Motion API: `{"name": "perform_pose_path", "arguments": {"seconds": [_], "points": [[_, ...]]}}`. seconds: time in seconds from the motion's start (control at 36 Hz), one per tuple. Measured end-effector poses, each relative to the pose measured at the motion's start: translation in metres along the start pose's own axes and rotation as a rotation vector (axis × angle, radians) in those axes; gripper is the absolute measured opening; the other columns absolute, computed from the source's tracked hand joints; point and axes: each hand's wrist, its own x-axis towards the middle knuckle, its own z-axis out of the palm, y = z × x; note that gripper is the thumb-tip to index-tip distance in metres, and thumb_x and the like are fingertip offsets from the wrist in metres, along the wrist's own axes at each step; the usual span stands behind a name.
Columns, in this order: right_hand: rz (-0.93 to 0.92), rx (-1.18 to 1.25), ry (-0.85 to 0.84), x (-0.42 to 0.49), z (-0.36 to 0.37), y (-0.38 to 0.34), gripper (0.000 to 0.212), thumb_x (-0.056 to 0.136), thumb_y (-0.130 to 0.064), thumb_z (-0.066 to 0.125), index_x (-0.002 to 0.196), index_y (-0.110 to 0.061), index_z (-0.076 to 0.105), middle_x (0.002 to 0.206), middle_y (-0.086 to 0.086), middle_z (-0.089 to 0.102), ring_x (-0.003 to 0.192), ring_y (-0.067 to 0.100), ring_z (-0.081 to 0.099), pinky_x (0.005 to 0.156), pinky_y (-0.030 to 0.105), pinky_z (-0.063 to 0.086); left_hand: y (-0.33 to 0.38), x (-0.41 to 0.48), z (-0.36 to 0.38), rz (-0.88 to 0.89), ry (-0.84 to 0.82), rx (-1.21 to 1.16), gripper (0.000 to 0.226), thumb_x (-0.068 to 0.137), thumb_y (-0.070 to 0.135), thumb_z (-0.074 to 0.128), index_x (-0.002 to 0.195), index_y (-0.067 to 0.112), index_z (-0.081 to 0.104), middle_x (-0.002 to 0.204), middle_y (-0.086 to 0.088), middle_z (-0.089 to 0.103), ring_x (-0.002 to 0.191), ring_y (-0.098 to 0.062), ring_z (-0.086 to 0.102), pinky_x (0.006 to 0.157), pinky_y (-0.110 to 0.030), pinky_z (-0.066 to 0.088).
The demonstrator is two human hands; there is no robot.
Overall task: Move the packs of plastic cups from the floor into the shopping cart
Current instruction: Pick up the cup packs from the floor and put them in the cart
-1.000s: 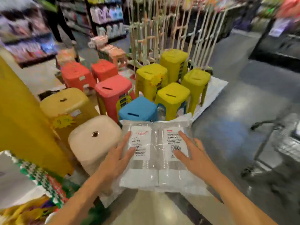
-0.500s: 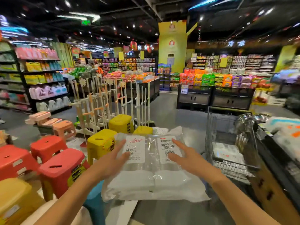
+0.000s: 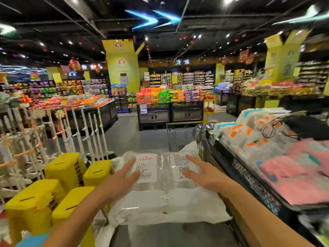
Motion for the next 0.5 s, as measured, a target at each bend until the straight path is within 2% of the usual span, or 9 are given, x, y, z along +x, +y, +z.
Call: {"name": "perform_pose_path", "arguments": {"seconds": [0.06, 0.25, 0.33, 0.39, 0.5], "points": [[0.009, -0.012, 0.022, 0.003, -0.021, 0.015, 0.076, 0.098, -0.062, 0.060, 0.163, -0.047, 0.024, 0.172, -0.008, 0.027, 0.157, 0.021, 0.031, 0.126, 0.038, 0.027, 0.019, 0.018, 0.012, 0.013, -0.016, -0.015, 0.062, 0.089, 0.072, 0.034, 0.145, 0.063, 0.009, 0.158, 0.011, 0.026, 0.144, -0.023, 0.032, 0.116, -0.039, 0.027], [0.045, -0.056, 0.070, 0.022, -0.095, 0.072, 0.076, 0.100, -0.060, 0.058, 0.165, -0.042, 0.023, 0.173, -0.003, 0.027, 0.158, 0.023, 0.030, 0.124, 0.037, 0.028, 0.098, 0.081, 0.055, 0.090, -0.055, -0.016, 0.065, 0.091, 0.067, 0.035, 0.149, 0.051, 0.012, 0.157, 0.011, 0.029, 0.143, -0.020, 0.033, 0.117, -0.036, 0.025], [0.061, -0.066, 0.093, 0.036, -0.123, 0.097, 0.076, 0.099, -0.061, 0.058, 0.165, -0.044, 0.024, 0.172, -0.003, 0.029, 0.157, 0.022, 0.030, 0.125, 0.038, 0.027, 0.124, 0.108, 0.072, 0.101, -0.063, -0.021, 0.072, 0.078, 0.080, 0.031, 0.143, 0.062, 0.009, 0.159, 0.010, 0.026, 0.142, -0.021, 0.034, 0.119, -0.041, 0.024], [0.069, -0.064, 0.113, 0.044, -0.140, 0.111, 0.074, 0.099, -0.060, 0.058, 0.164, -0.045, 0.026, 0.171, -0.004, 0.031, 0.156, 0.021, 0.032, 0.125, 0.037, 0.027, 0.135, 0.128, 0.084, 0.116, -0.066, -0.039, 0.067, 0.074, 0.087, 0.031, 0.135, 0.073, 0.007, 0.160, 0.011, 0.022, 0.143, -0.021, 0.031, 0.119, -0.043, 0.022], [0.078, -0.063, 0.116, 0.060, -0.168, 0.136, 0.073, 0.100, -0.059, 0.058, 0.164, -0.043, 0.026, 0.171, -0.005, 0.031, 0.158, 0.022, 0.029, 0.129, 0.041, 0.025, 0.164, 0.156, 0.106, 0.101, -0.094, -0.070, 0.062, 0.086, 0.075, 0.036, 0.142, 0.065, 0.012, 0.160, 0.013, 0.022, 0.145, -0.021, 0.026, 0.119, -0.040, 0.021]]}}
